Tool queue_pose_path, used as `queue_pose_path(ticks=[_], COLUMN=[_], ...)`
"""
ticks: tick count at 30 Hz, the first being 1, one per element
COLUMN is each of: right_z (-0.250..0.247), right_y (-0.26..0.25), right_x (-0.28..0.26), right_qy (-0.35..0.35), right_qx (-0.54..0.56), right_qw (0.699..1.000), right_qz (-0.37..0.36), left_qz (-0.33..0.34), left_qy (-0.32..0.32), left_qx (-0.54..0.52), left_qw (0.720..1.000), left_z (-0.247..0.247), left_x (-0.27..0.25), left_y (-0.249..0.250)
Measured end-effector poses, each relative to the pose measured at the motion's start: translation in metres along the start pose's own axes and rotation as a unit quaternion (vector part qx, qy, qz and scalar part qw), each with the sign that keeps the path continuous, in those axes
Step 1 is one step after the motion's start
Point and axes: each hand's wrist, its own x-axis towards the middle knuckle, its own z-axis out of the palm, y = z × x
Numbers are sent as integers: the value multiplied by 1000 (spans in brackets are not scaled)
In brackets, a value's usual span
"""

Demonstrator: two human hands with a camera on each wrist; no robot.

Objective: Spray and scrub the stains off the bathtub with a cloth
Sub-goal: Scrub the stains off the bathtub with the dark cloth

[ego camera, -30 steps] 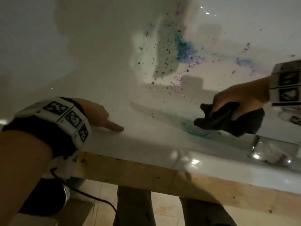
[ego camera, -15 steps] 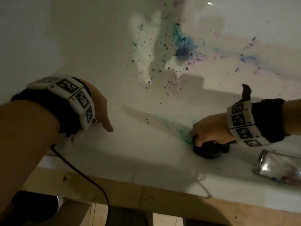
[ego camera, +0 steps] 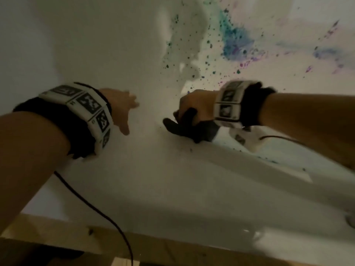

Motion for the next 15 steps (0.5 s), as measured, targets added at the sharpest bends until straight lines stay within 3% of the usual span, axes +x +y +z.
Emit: queue_pose_path(ticks=[2,5,9,12,15], right_z=[3,30,51,42,28], right_y=[7,-3,-9,-22,-38], right_x=[-24,-59,-42,4,58], right_qy=[-90,-188,-114,-46,-14], right_qx=[-16,-43,-36,-48,-20], right_qw=[995,980,992,996,1000], right_qz=[-40,-45,-51,-54,-12], left_qz=[-26,-48,-61,-63,-54], left_qy=[35,74,101,100,95], left_qx=[148,161,157,178,187], left_qw=[988,983,981,977,976], left_z=[8,17,21,19,18], left_x=[8,17,23,32,39], left_y=[-15,-28,-42,-52,-54])
